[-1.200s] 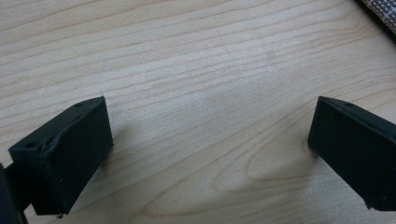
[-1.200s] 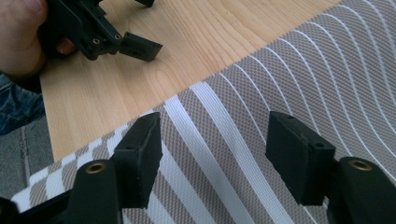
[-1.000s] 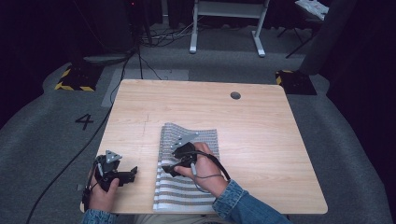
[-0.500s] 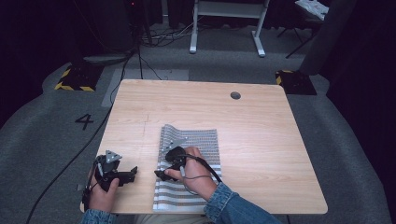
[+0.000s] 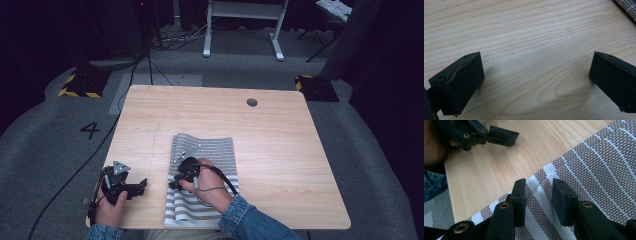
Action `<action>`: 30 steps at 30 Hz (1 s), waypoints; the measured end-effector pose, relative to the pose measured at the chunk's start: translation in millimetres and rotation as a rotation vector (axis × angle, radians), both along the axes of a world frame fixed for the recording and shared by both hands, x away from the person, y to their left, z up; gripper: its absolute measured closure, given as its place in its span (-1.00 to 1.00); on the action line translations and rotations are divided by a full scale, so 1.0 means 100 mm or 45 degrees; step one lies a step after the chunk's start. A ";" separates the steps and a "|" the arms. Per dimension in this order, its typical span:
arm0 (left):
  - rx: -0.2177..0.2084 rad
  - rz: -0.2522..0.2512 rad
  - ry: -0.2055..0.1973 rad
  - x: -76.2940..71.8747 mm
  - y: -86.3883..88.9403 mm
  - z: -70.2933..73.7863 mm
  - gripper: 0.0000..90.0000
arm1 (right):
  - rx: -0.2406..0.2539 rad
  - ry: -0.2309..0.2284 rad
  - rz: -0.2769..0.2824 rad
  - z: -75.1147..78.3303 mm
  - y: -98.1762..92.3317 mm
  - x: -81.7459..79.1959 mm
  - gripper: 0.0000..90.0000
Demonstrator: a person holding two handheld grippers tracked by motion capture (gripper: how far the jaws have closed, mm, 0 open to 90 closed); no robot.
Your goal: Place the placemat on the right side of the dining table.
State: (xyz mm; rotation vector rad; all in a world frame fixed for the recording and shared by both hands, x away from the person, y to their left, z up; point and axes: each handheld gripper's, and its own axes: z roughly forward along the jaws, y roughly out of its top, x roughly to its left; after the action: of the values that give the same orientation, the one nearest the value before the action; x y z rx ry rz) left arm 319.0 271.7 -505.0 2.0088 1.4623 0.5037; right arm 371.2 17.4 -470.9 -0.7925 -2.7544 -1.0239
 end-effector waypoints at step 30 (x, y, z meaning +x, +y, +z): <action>0.006 0.003 -0.008 0.00 0.00 0.00 -1.00 | 0.153 -0.296 -0.026 1.07 -0.93 -0.08 0.99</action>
State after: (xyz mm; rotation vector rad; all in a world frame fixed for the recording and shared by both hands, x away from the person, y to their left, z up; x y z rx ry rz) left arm 319.4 271.9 -505.1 2.0073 1.4612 0.5149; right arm 363.6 -76.0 -364.1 -0.7277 -2.8418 -1.3508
